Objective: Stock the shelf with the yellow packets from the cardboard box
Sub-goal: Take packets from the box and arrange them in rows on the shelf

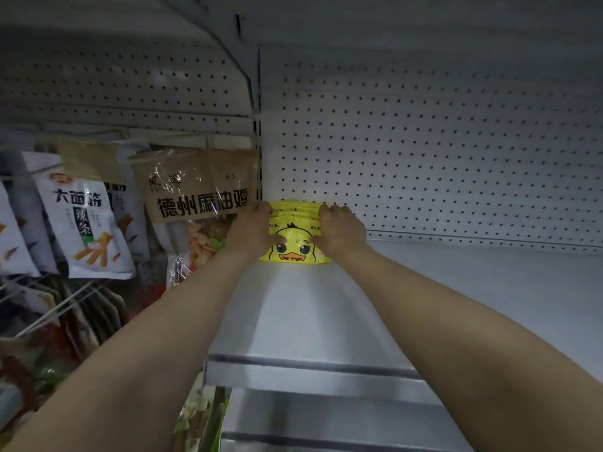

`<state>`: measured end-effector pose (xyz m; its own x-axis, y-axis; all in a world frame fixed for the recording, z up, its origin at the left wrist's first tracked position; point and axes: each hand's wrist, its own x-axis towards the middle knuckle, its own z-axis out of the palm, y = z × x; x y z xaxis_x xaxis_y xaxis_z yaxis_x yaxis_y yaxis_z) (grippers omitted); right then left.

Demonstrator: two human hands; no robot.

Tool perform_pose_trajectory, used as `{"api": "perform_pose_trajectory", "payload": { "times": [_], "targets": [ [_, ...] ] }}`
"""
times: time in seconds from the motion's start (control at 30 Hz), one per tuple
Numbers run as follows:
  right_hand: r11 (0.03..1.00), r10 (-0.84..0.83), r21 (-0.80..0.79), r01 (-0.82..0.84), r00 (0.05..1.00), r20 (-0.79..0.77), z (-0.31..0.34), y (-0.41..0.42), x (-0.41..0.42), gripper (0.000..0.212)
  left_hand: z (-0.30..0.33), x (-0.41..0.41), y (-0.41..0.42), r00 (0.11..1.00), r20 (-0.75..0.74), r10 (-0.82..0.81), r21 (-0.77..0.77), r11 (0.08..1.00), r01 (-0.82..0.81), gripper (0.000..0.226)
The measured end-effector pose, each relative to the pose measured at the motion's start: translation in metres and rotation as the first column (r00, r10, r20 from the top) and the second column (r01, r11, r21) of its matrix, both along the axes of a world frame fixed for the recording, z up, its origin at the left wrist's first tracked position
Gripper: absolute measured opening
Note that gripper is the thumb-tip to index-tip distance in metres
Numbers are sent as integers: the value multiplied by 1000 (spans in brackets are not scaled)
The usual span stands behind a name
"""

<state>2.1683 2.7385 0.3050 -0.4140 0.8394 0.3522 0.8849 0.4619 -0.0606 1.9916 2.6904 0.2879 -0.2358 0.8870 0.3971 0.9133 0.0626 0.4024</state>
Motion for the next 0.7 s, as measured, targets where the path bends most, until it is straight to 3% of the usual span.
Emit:
{"api": "perform_pose_trajectory", "payload": {
  "times": [0.27,0.47,0.7],
  "targets": [
    [995,102,7,-102,995,-20,28,-59,39,57,20,38,-77,998,-39,44,28,999,-43,70],
    [965,261,34,-259,961,-96,44,-139,79,54,32,69,-179,980,-94,175,139,977,-162,47],
    [895,446,35,-445,887,-124,36,-239,109,54,26,97,-314,965,-100,244,152,962,-228,58]
  ]
}}
